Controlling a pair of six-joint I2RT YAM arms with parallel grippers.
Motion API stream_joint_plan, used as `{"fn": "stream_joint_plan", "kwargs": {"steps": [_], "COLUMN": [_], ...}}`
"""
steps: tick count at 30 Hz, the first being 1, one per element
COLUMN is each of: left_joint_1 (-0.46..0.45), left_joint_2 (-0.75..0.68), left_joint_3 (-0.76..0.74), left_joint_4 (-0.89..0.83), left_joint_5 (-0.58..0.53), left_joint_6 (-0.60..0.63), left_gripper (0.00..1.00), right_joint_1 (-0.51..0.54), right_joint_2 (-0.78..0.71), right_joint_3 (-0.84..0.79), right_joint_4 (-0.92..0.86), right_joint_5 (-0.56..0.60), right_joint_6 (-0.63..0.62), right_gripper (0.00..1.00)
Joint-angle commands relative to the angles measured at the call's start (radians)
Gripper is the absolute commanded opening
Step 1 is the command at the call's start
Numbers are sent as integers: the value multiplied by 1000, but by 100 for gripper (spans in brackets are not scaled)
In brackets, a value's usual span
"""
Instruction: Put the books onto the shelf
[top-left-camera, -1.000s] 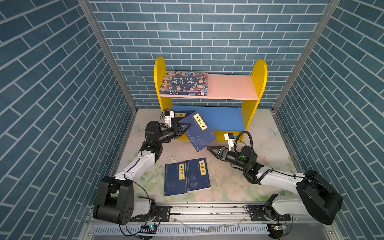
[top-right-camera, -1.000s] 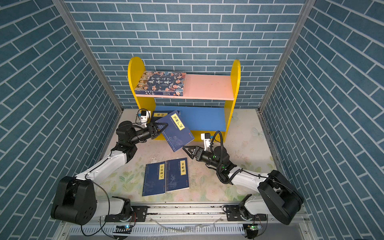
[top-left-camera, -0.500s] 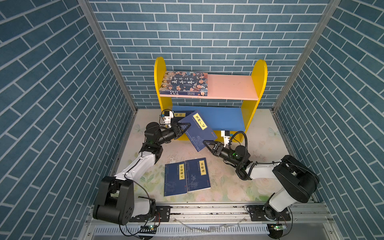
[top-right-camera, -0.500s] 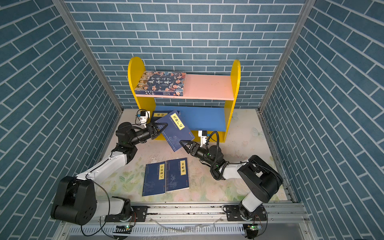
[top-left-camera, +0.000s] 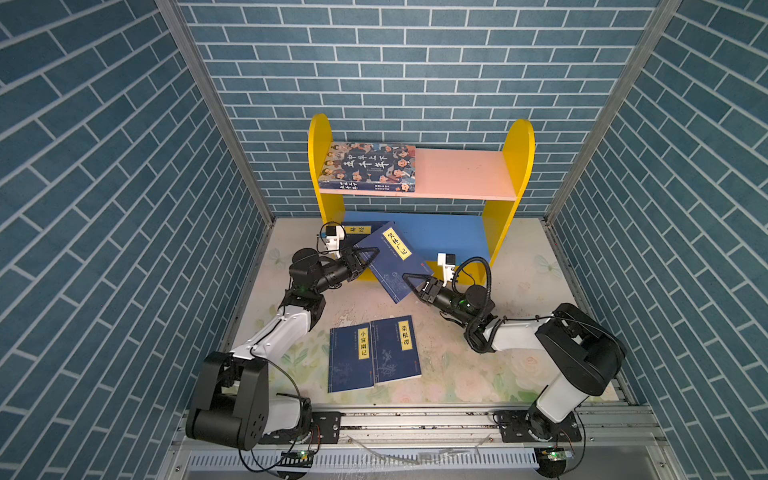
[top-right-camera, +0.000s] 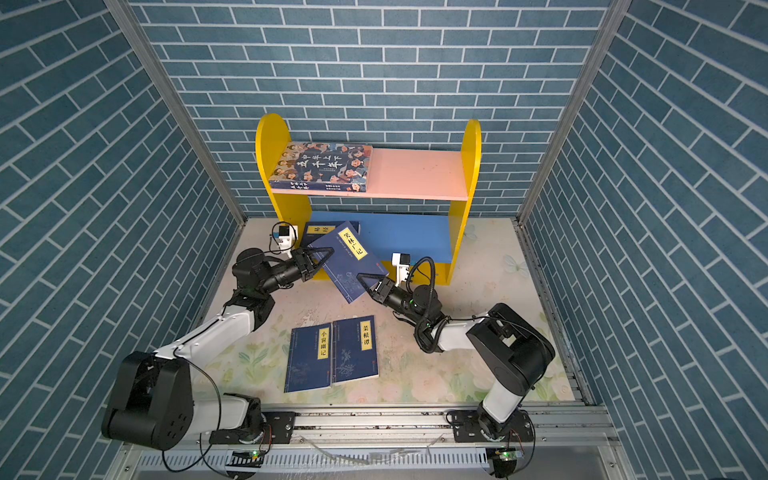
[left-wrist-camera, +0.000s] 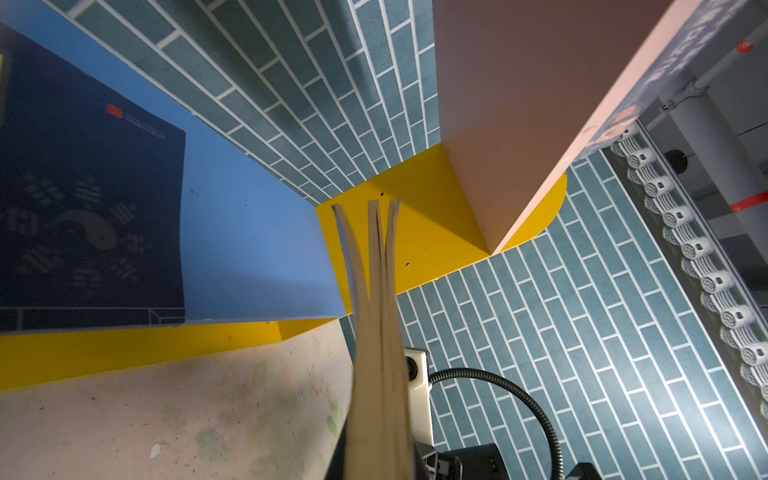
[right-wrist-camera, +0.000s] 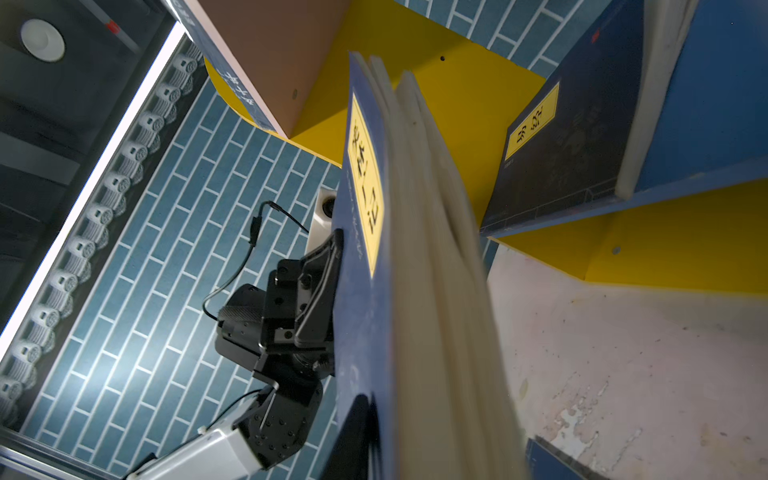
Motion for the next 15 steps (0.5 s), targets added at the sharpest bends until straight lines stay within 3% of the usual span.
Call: {"fn": "stream_joint_plan", "kwargs": {"steps": [1, 3, 6, 9, 13, 15], "left_joint_1": [0, 0, 4, 37, 88, 98], "left_joint_2": [-27, -31, -52, -84, -129, -144], "left_joint_3": [-11, -12, -9, 1, 40, 63], "left_joint_4": [14, -19, -84, -224, -423, -516], "left_joint_5": [17, 28, 70, 113, 155, 187], "left_joint_6": [21, 61, 150, 245, 389, 447], "left_gripper": [0, 11, 40, 62, 73, 83], "right_joint_1": [6, 3, -17, -65, -136, -173], "right_joint_2": [9, 7, -12, -42, -107, -152], "right_joint_3": [36, 30, 2, -42, -82, -96], "right_joint_4": [57, 53, 51, 46, -28, -83], "right_joint_5": [-10, -23, -51, -120, -273, -352], "right_joint_6": [-2, -8, -18, -11, -10, -23], "right_gripper": [9, 1, 0, 0, 0, 0]}}
